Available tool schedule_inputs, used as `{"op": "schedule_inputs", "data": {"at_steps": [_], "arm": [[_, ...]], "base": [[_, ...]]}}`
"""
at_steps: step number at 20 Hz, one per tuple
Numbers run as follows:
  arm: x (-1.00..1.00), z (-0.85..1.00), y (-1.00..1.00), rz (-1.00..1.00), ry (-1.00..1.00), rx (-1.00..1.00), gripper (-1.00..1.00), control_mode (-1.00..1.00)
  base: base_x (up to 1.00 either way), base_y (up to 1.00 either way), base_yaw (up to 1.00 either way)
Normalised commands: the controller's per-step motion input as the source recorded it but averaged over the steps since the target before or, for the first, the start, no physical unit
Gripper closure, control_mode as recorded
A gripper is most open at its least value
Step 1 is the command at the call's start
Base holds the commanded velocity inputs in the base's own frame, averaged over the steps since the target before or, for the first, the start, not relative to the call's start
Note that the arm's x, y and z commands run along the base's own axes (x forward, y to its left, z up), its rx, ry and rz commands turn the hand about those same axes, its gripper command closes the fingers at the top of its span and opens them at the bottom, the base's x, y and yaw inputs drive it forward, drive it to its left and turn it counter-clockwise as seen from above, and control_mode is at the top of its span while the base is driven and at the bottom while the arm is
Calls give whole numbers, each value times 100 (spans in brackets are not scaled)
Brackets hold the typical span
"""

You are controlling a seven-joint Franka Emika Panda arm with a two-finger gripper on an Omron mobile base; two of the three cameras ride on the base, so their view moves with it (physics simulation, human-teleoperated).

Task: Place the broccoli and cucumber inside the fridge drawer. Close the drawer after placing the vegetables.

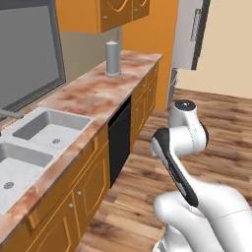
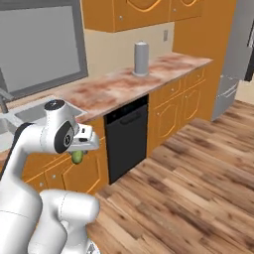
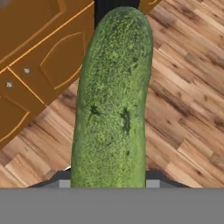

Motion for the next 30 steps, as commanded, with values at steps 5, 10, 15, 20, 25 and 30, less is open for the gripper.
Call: {"op": "schedule_inputs", "data": {"at_steps": [5,10,15,20,25,30], "arm": [[0,0,0,0,0,0,100,100],[0,0,0,0,0,0,100,100],[0,0,0,0,0,0,100,100],[0,0,0,0,0,0,100,100],[0,0,0,0,0,0,100,100],[0,0,0,0,0,0,100,100]], "base": [[75,0,-48],[78,0,-46],[98,1,-38],[100,0,-24],[100,-1,-14],[100,0,-4]]}}
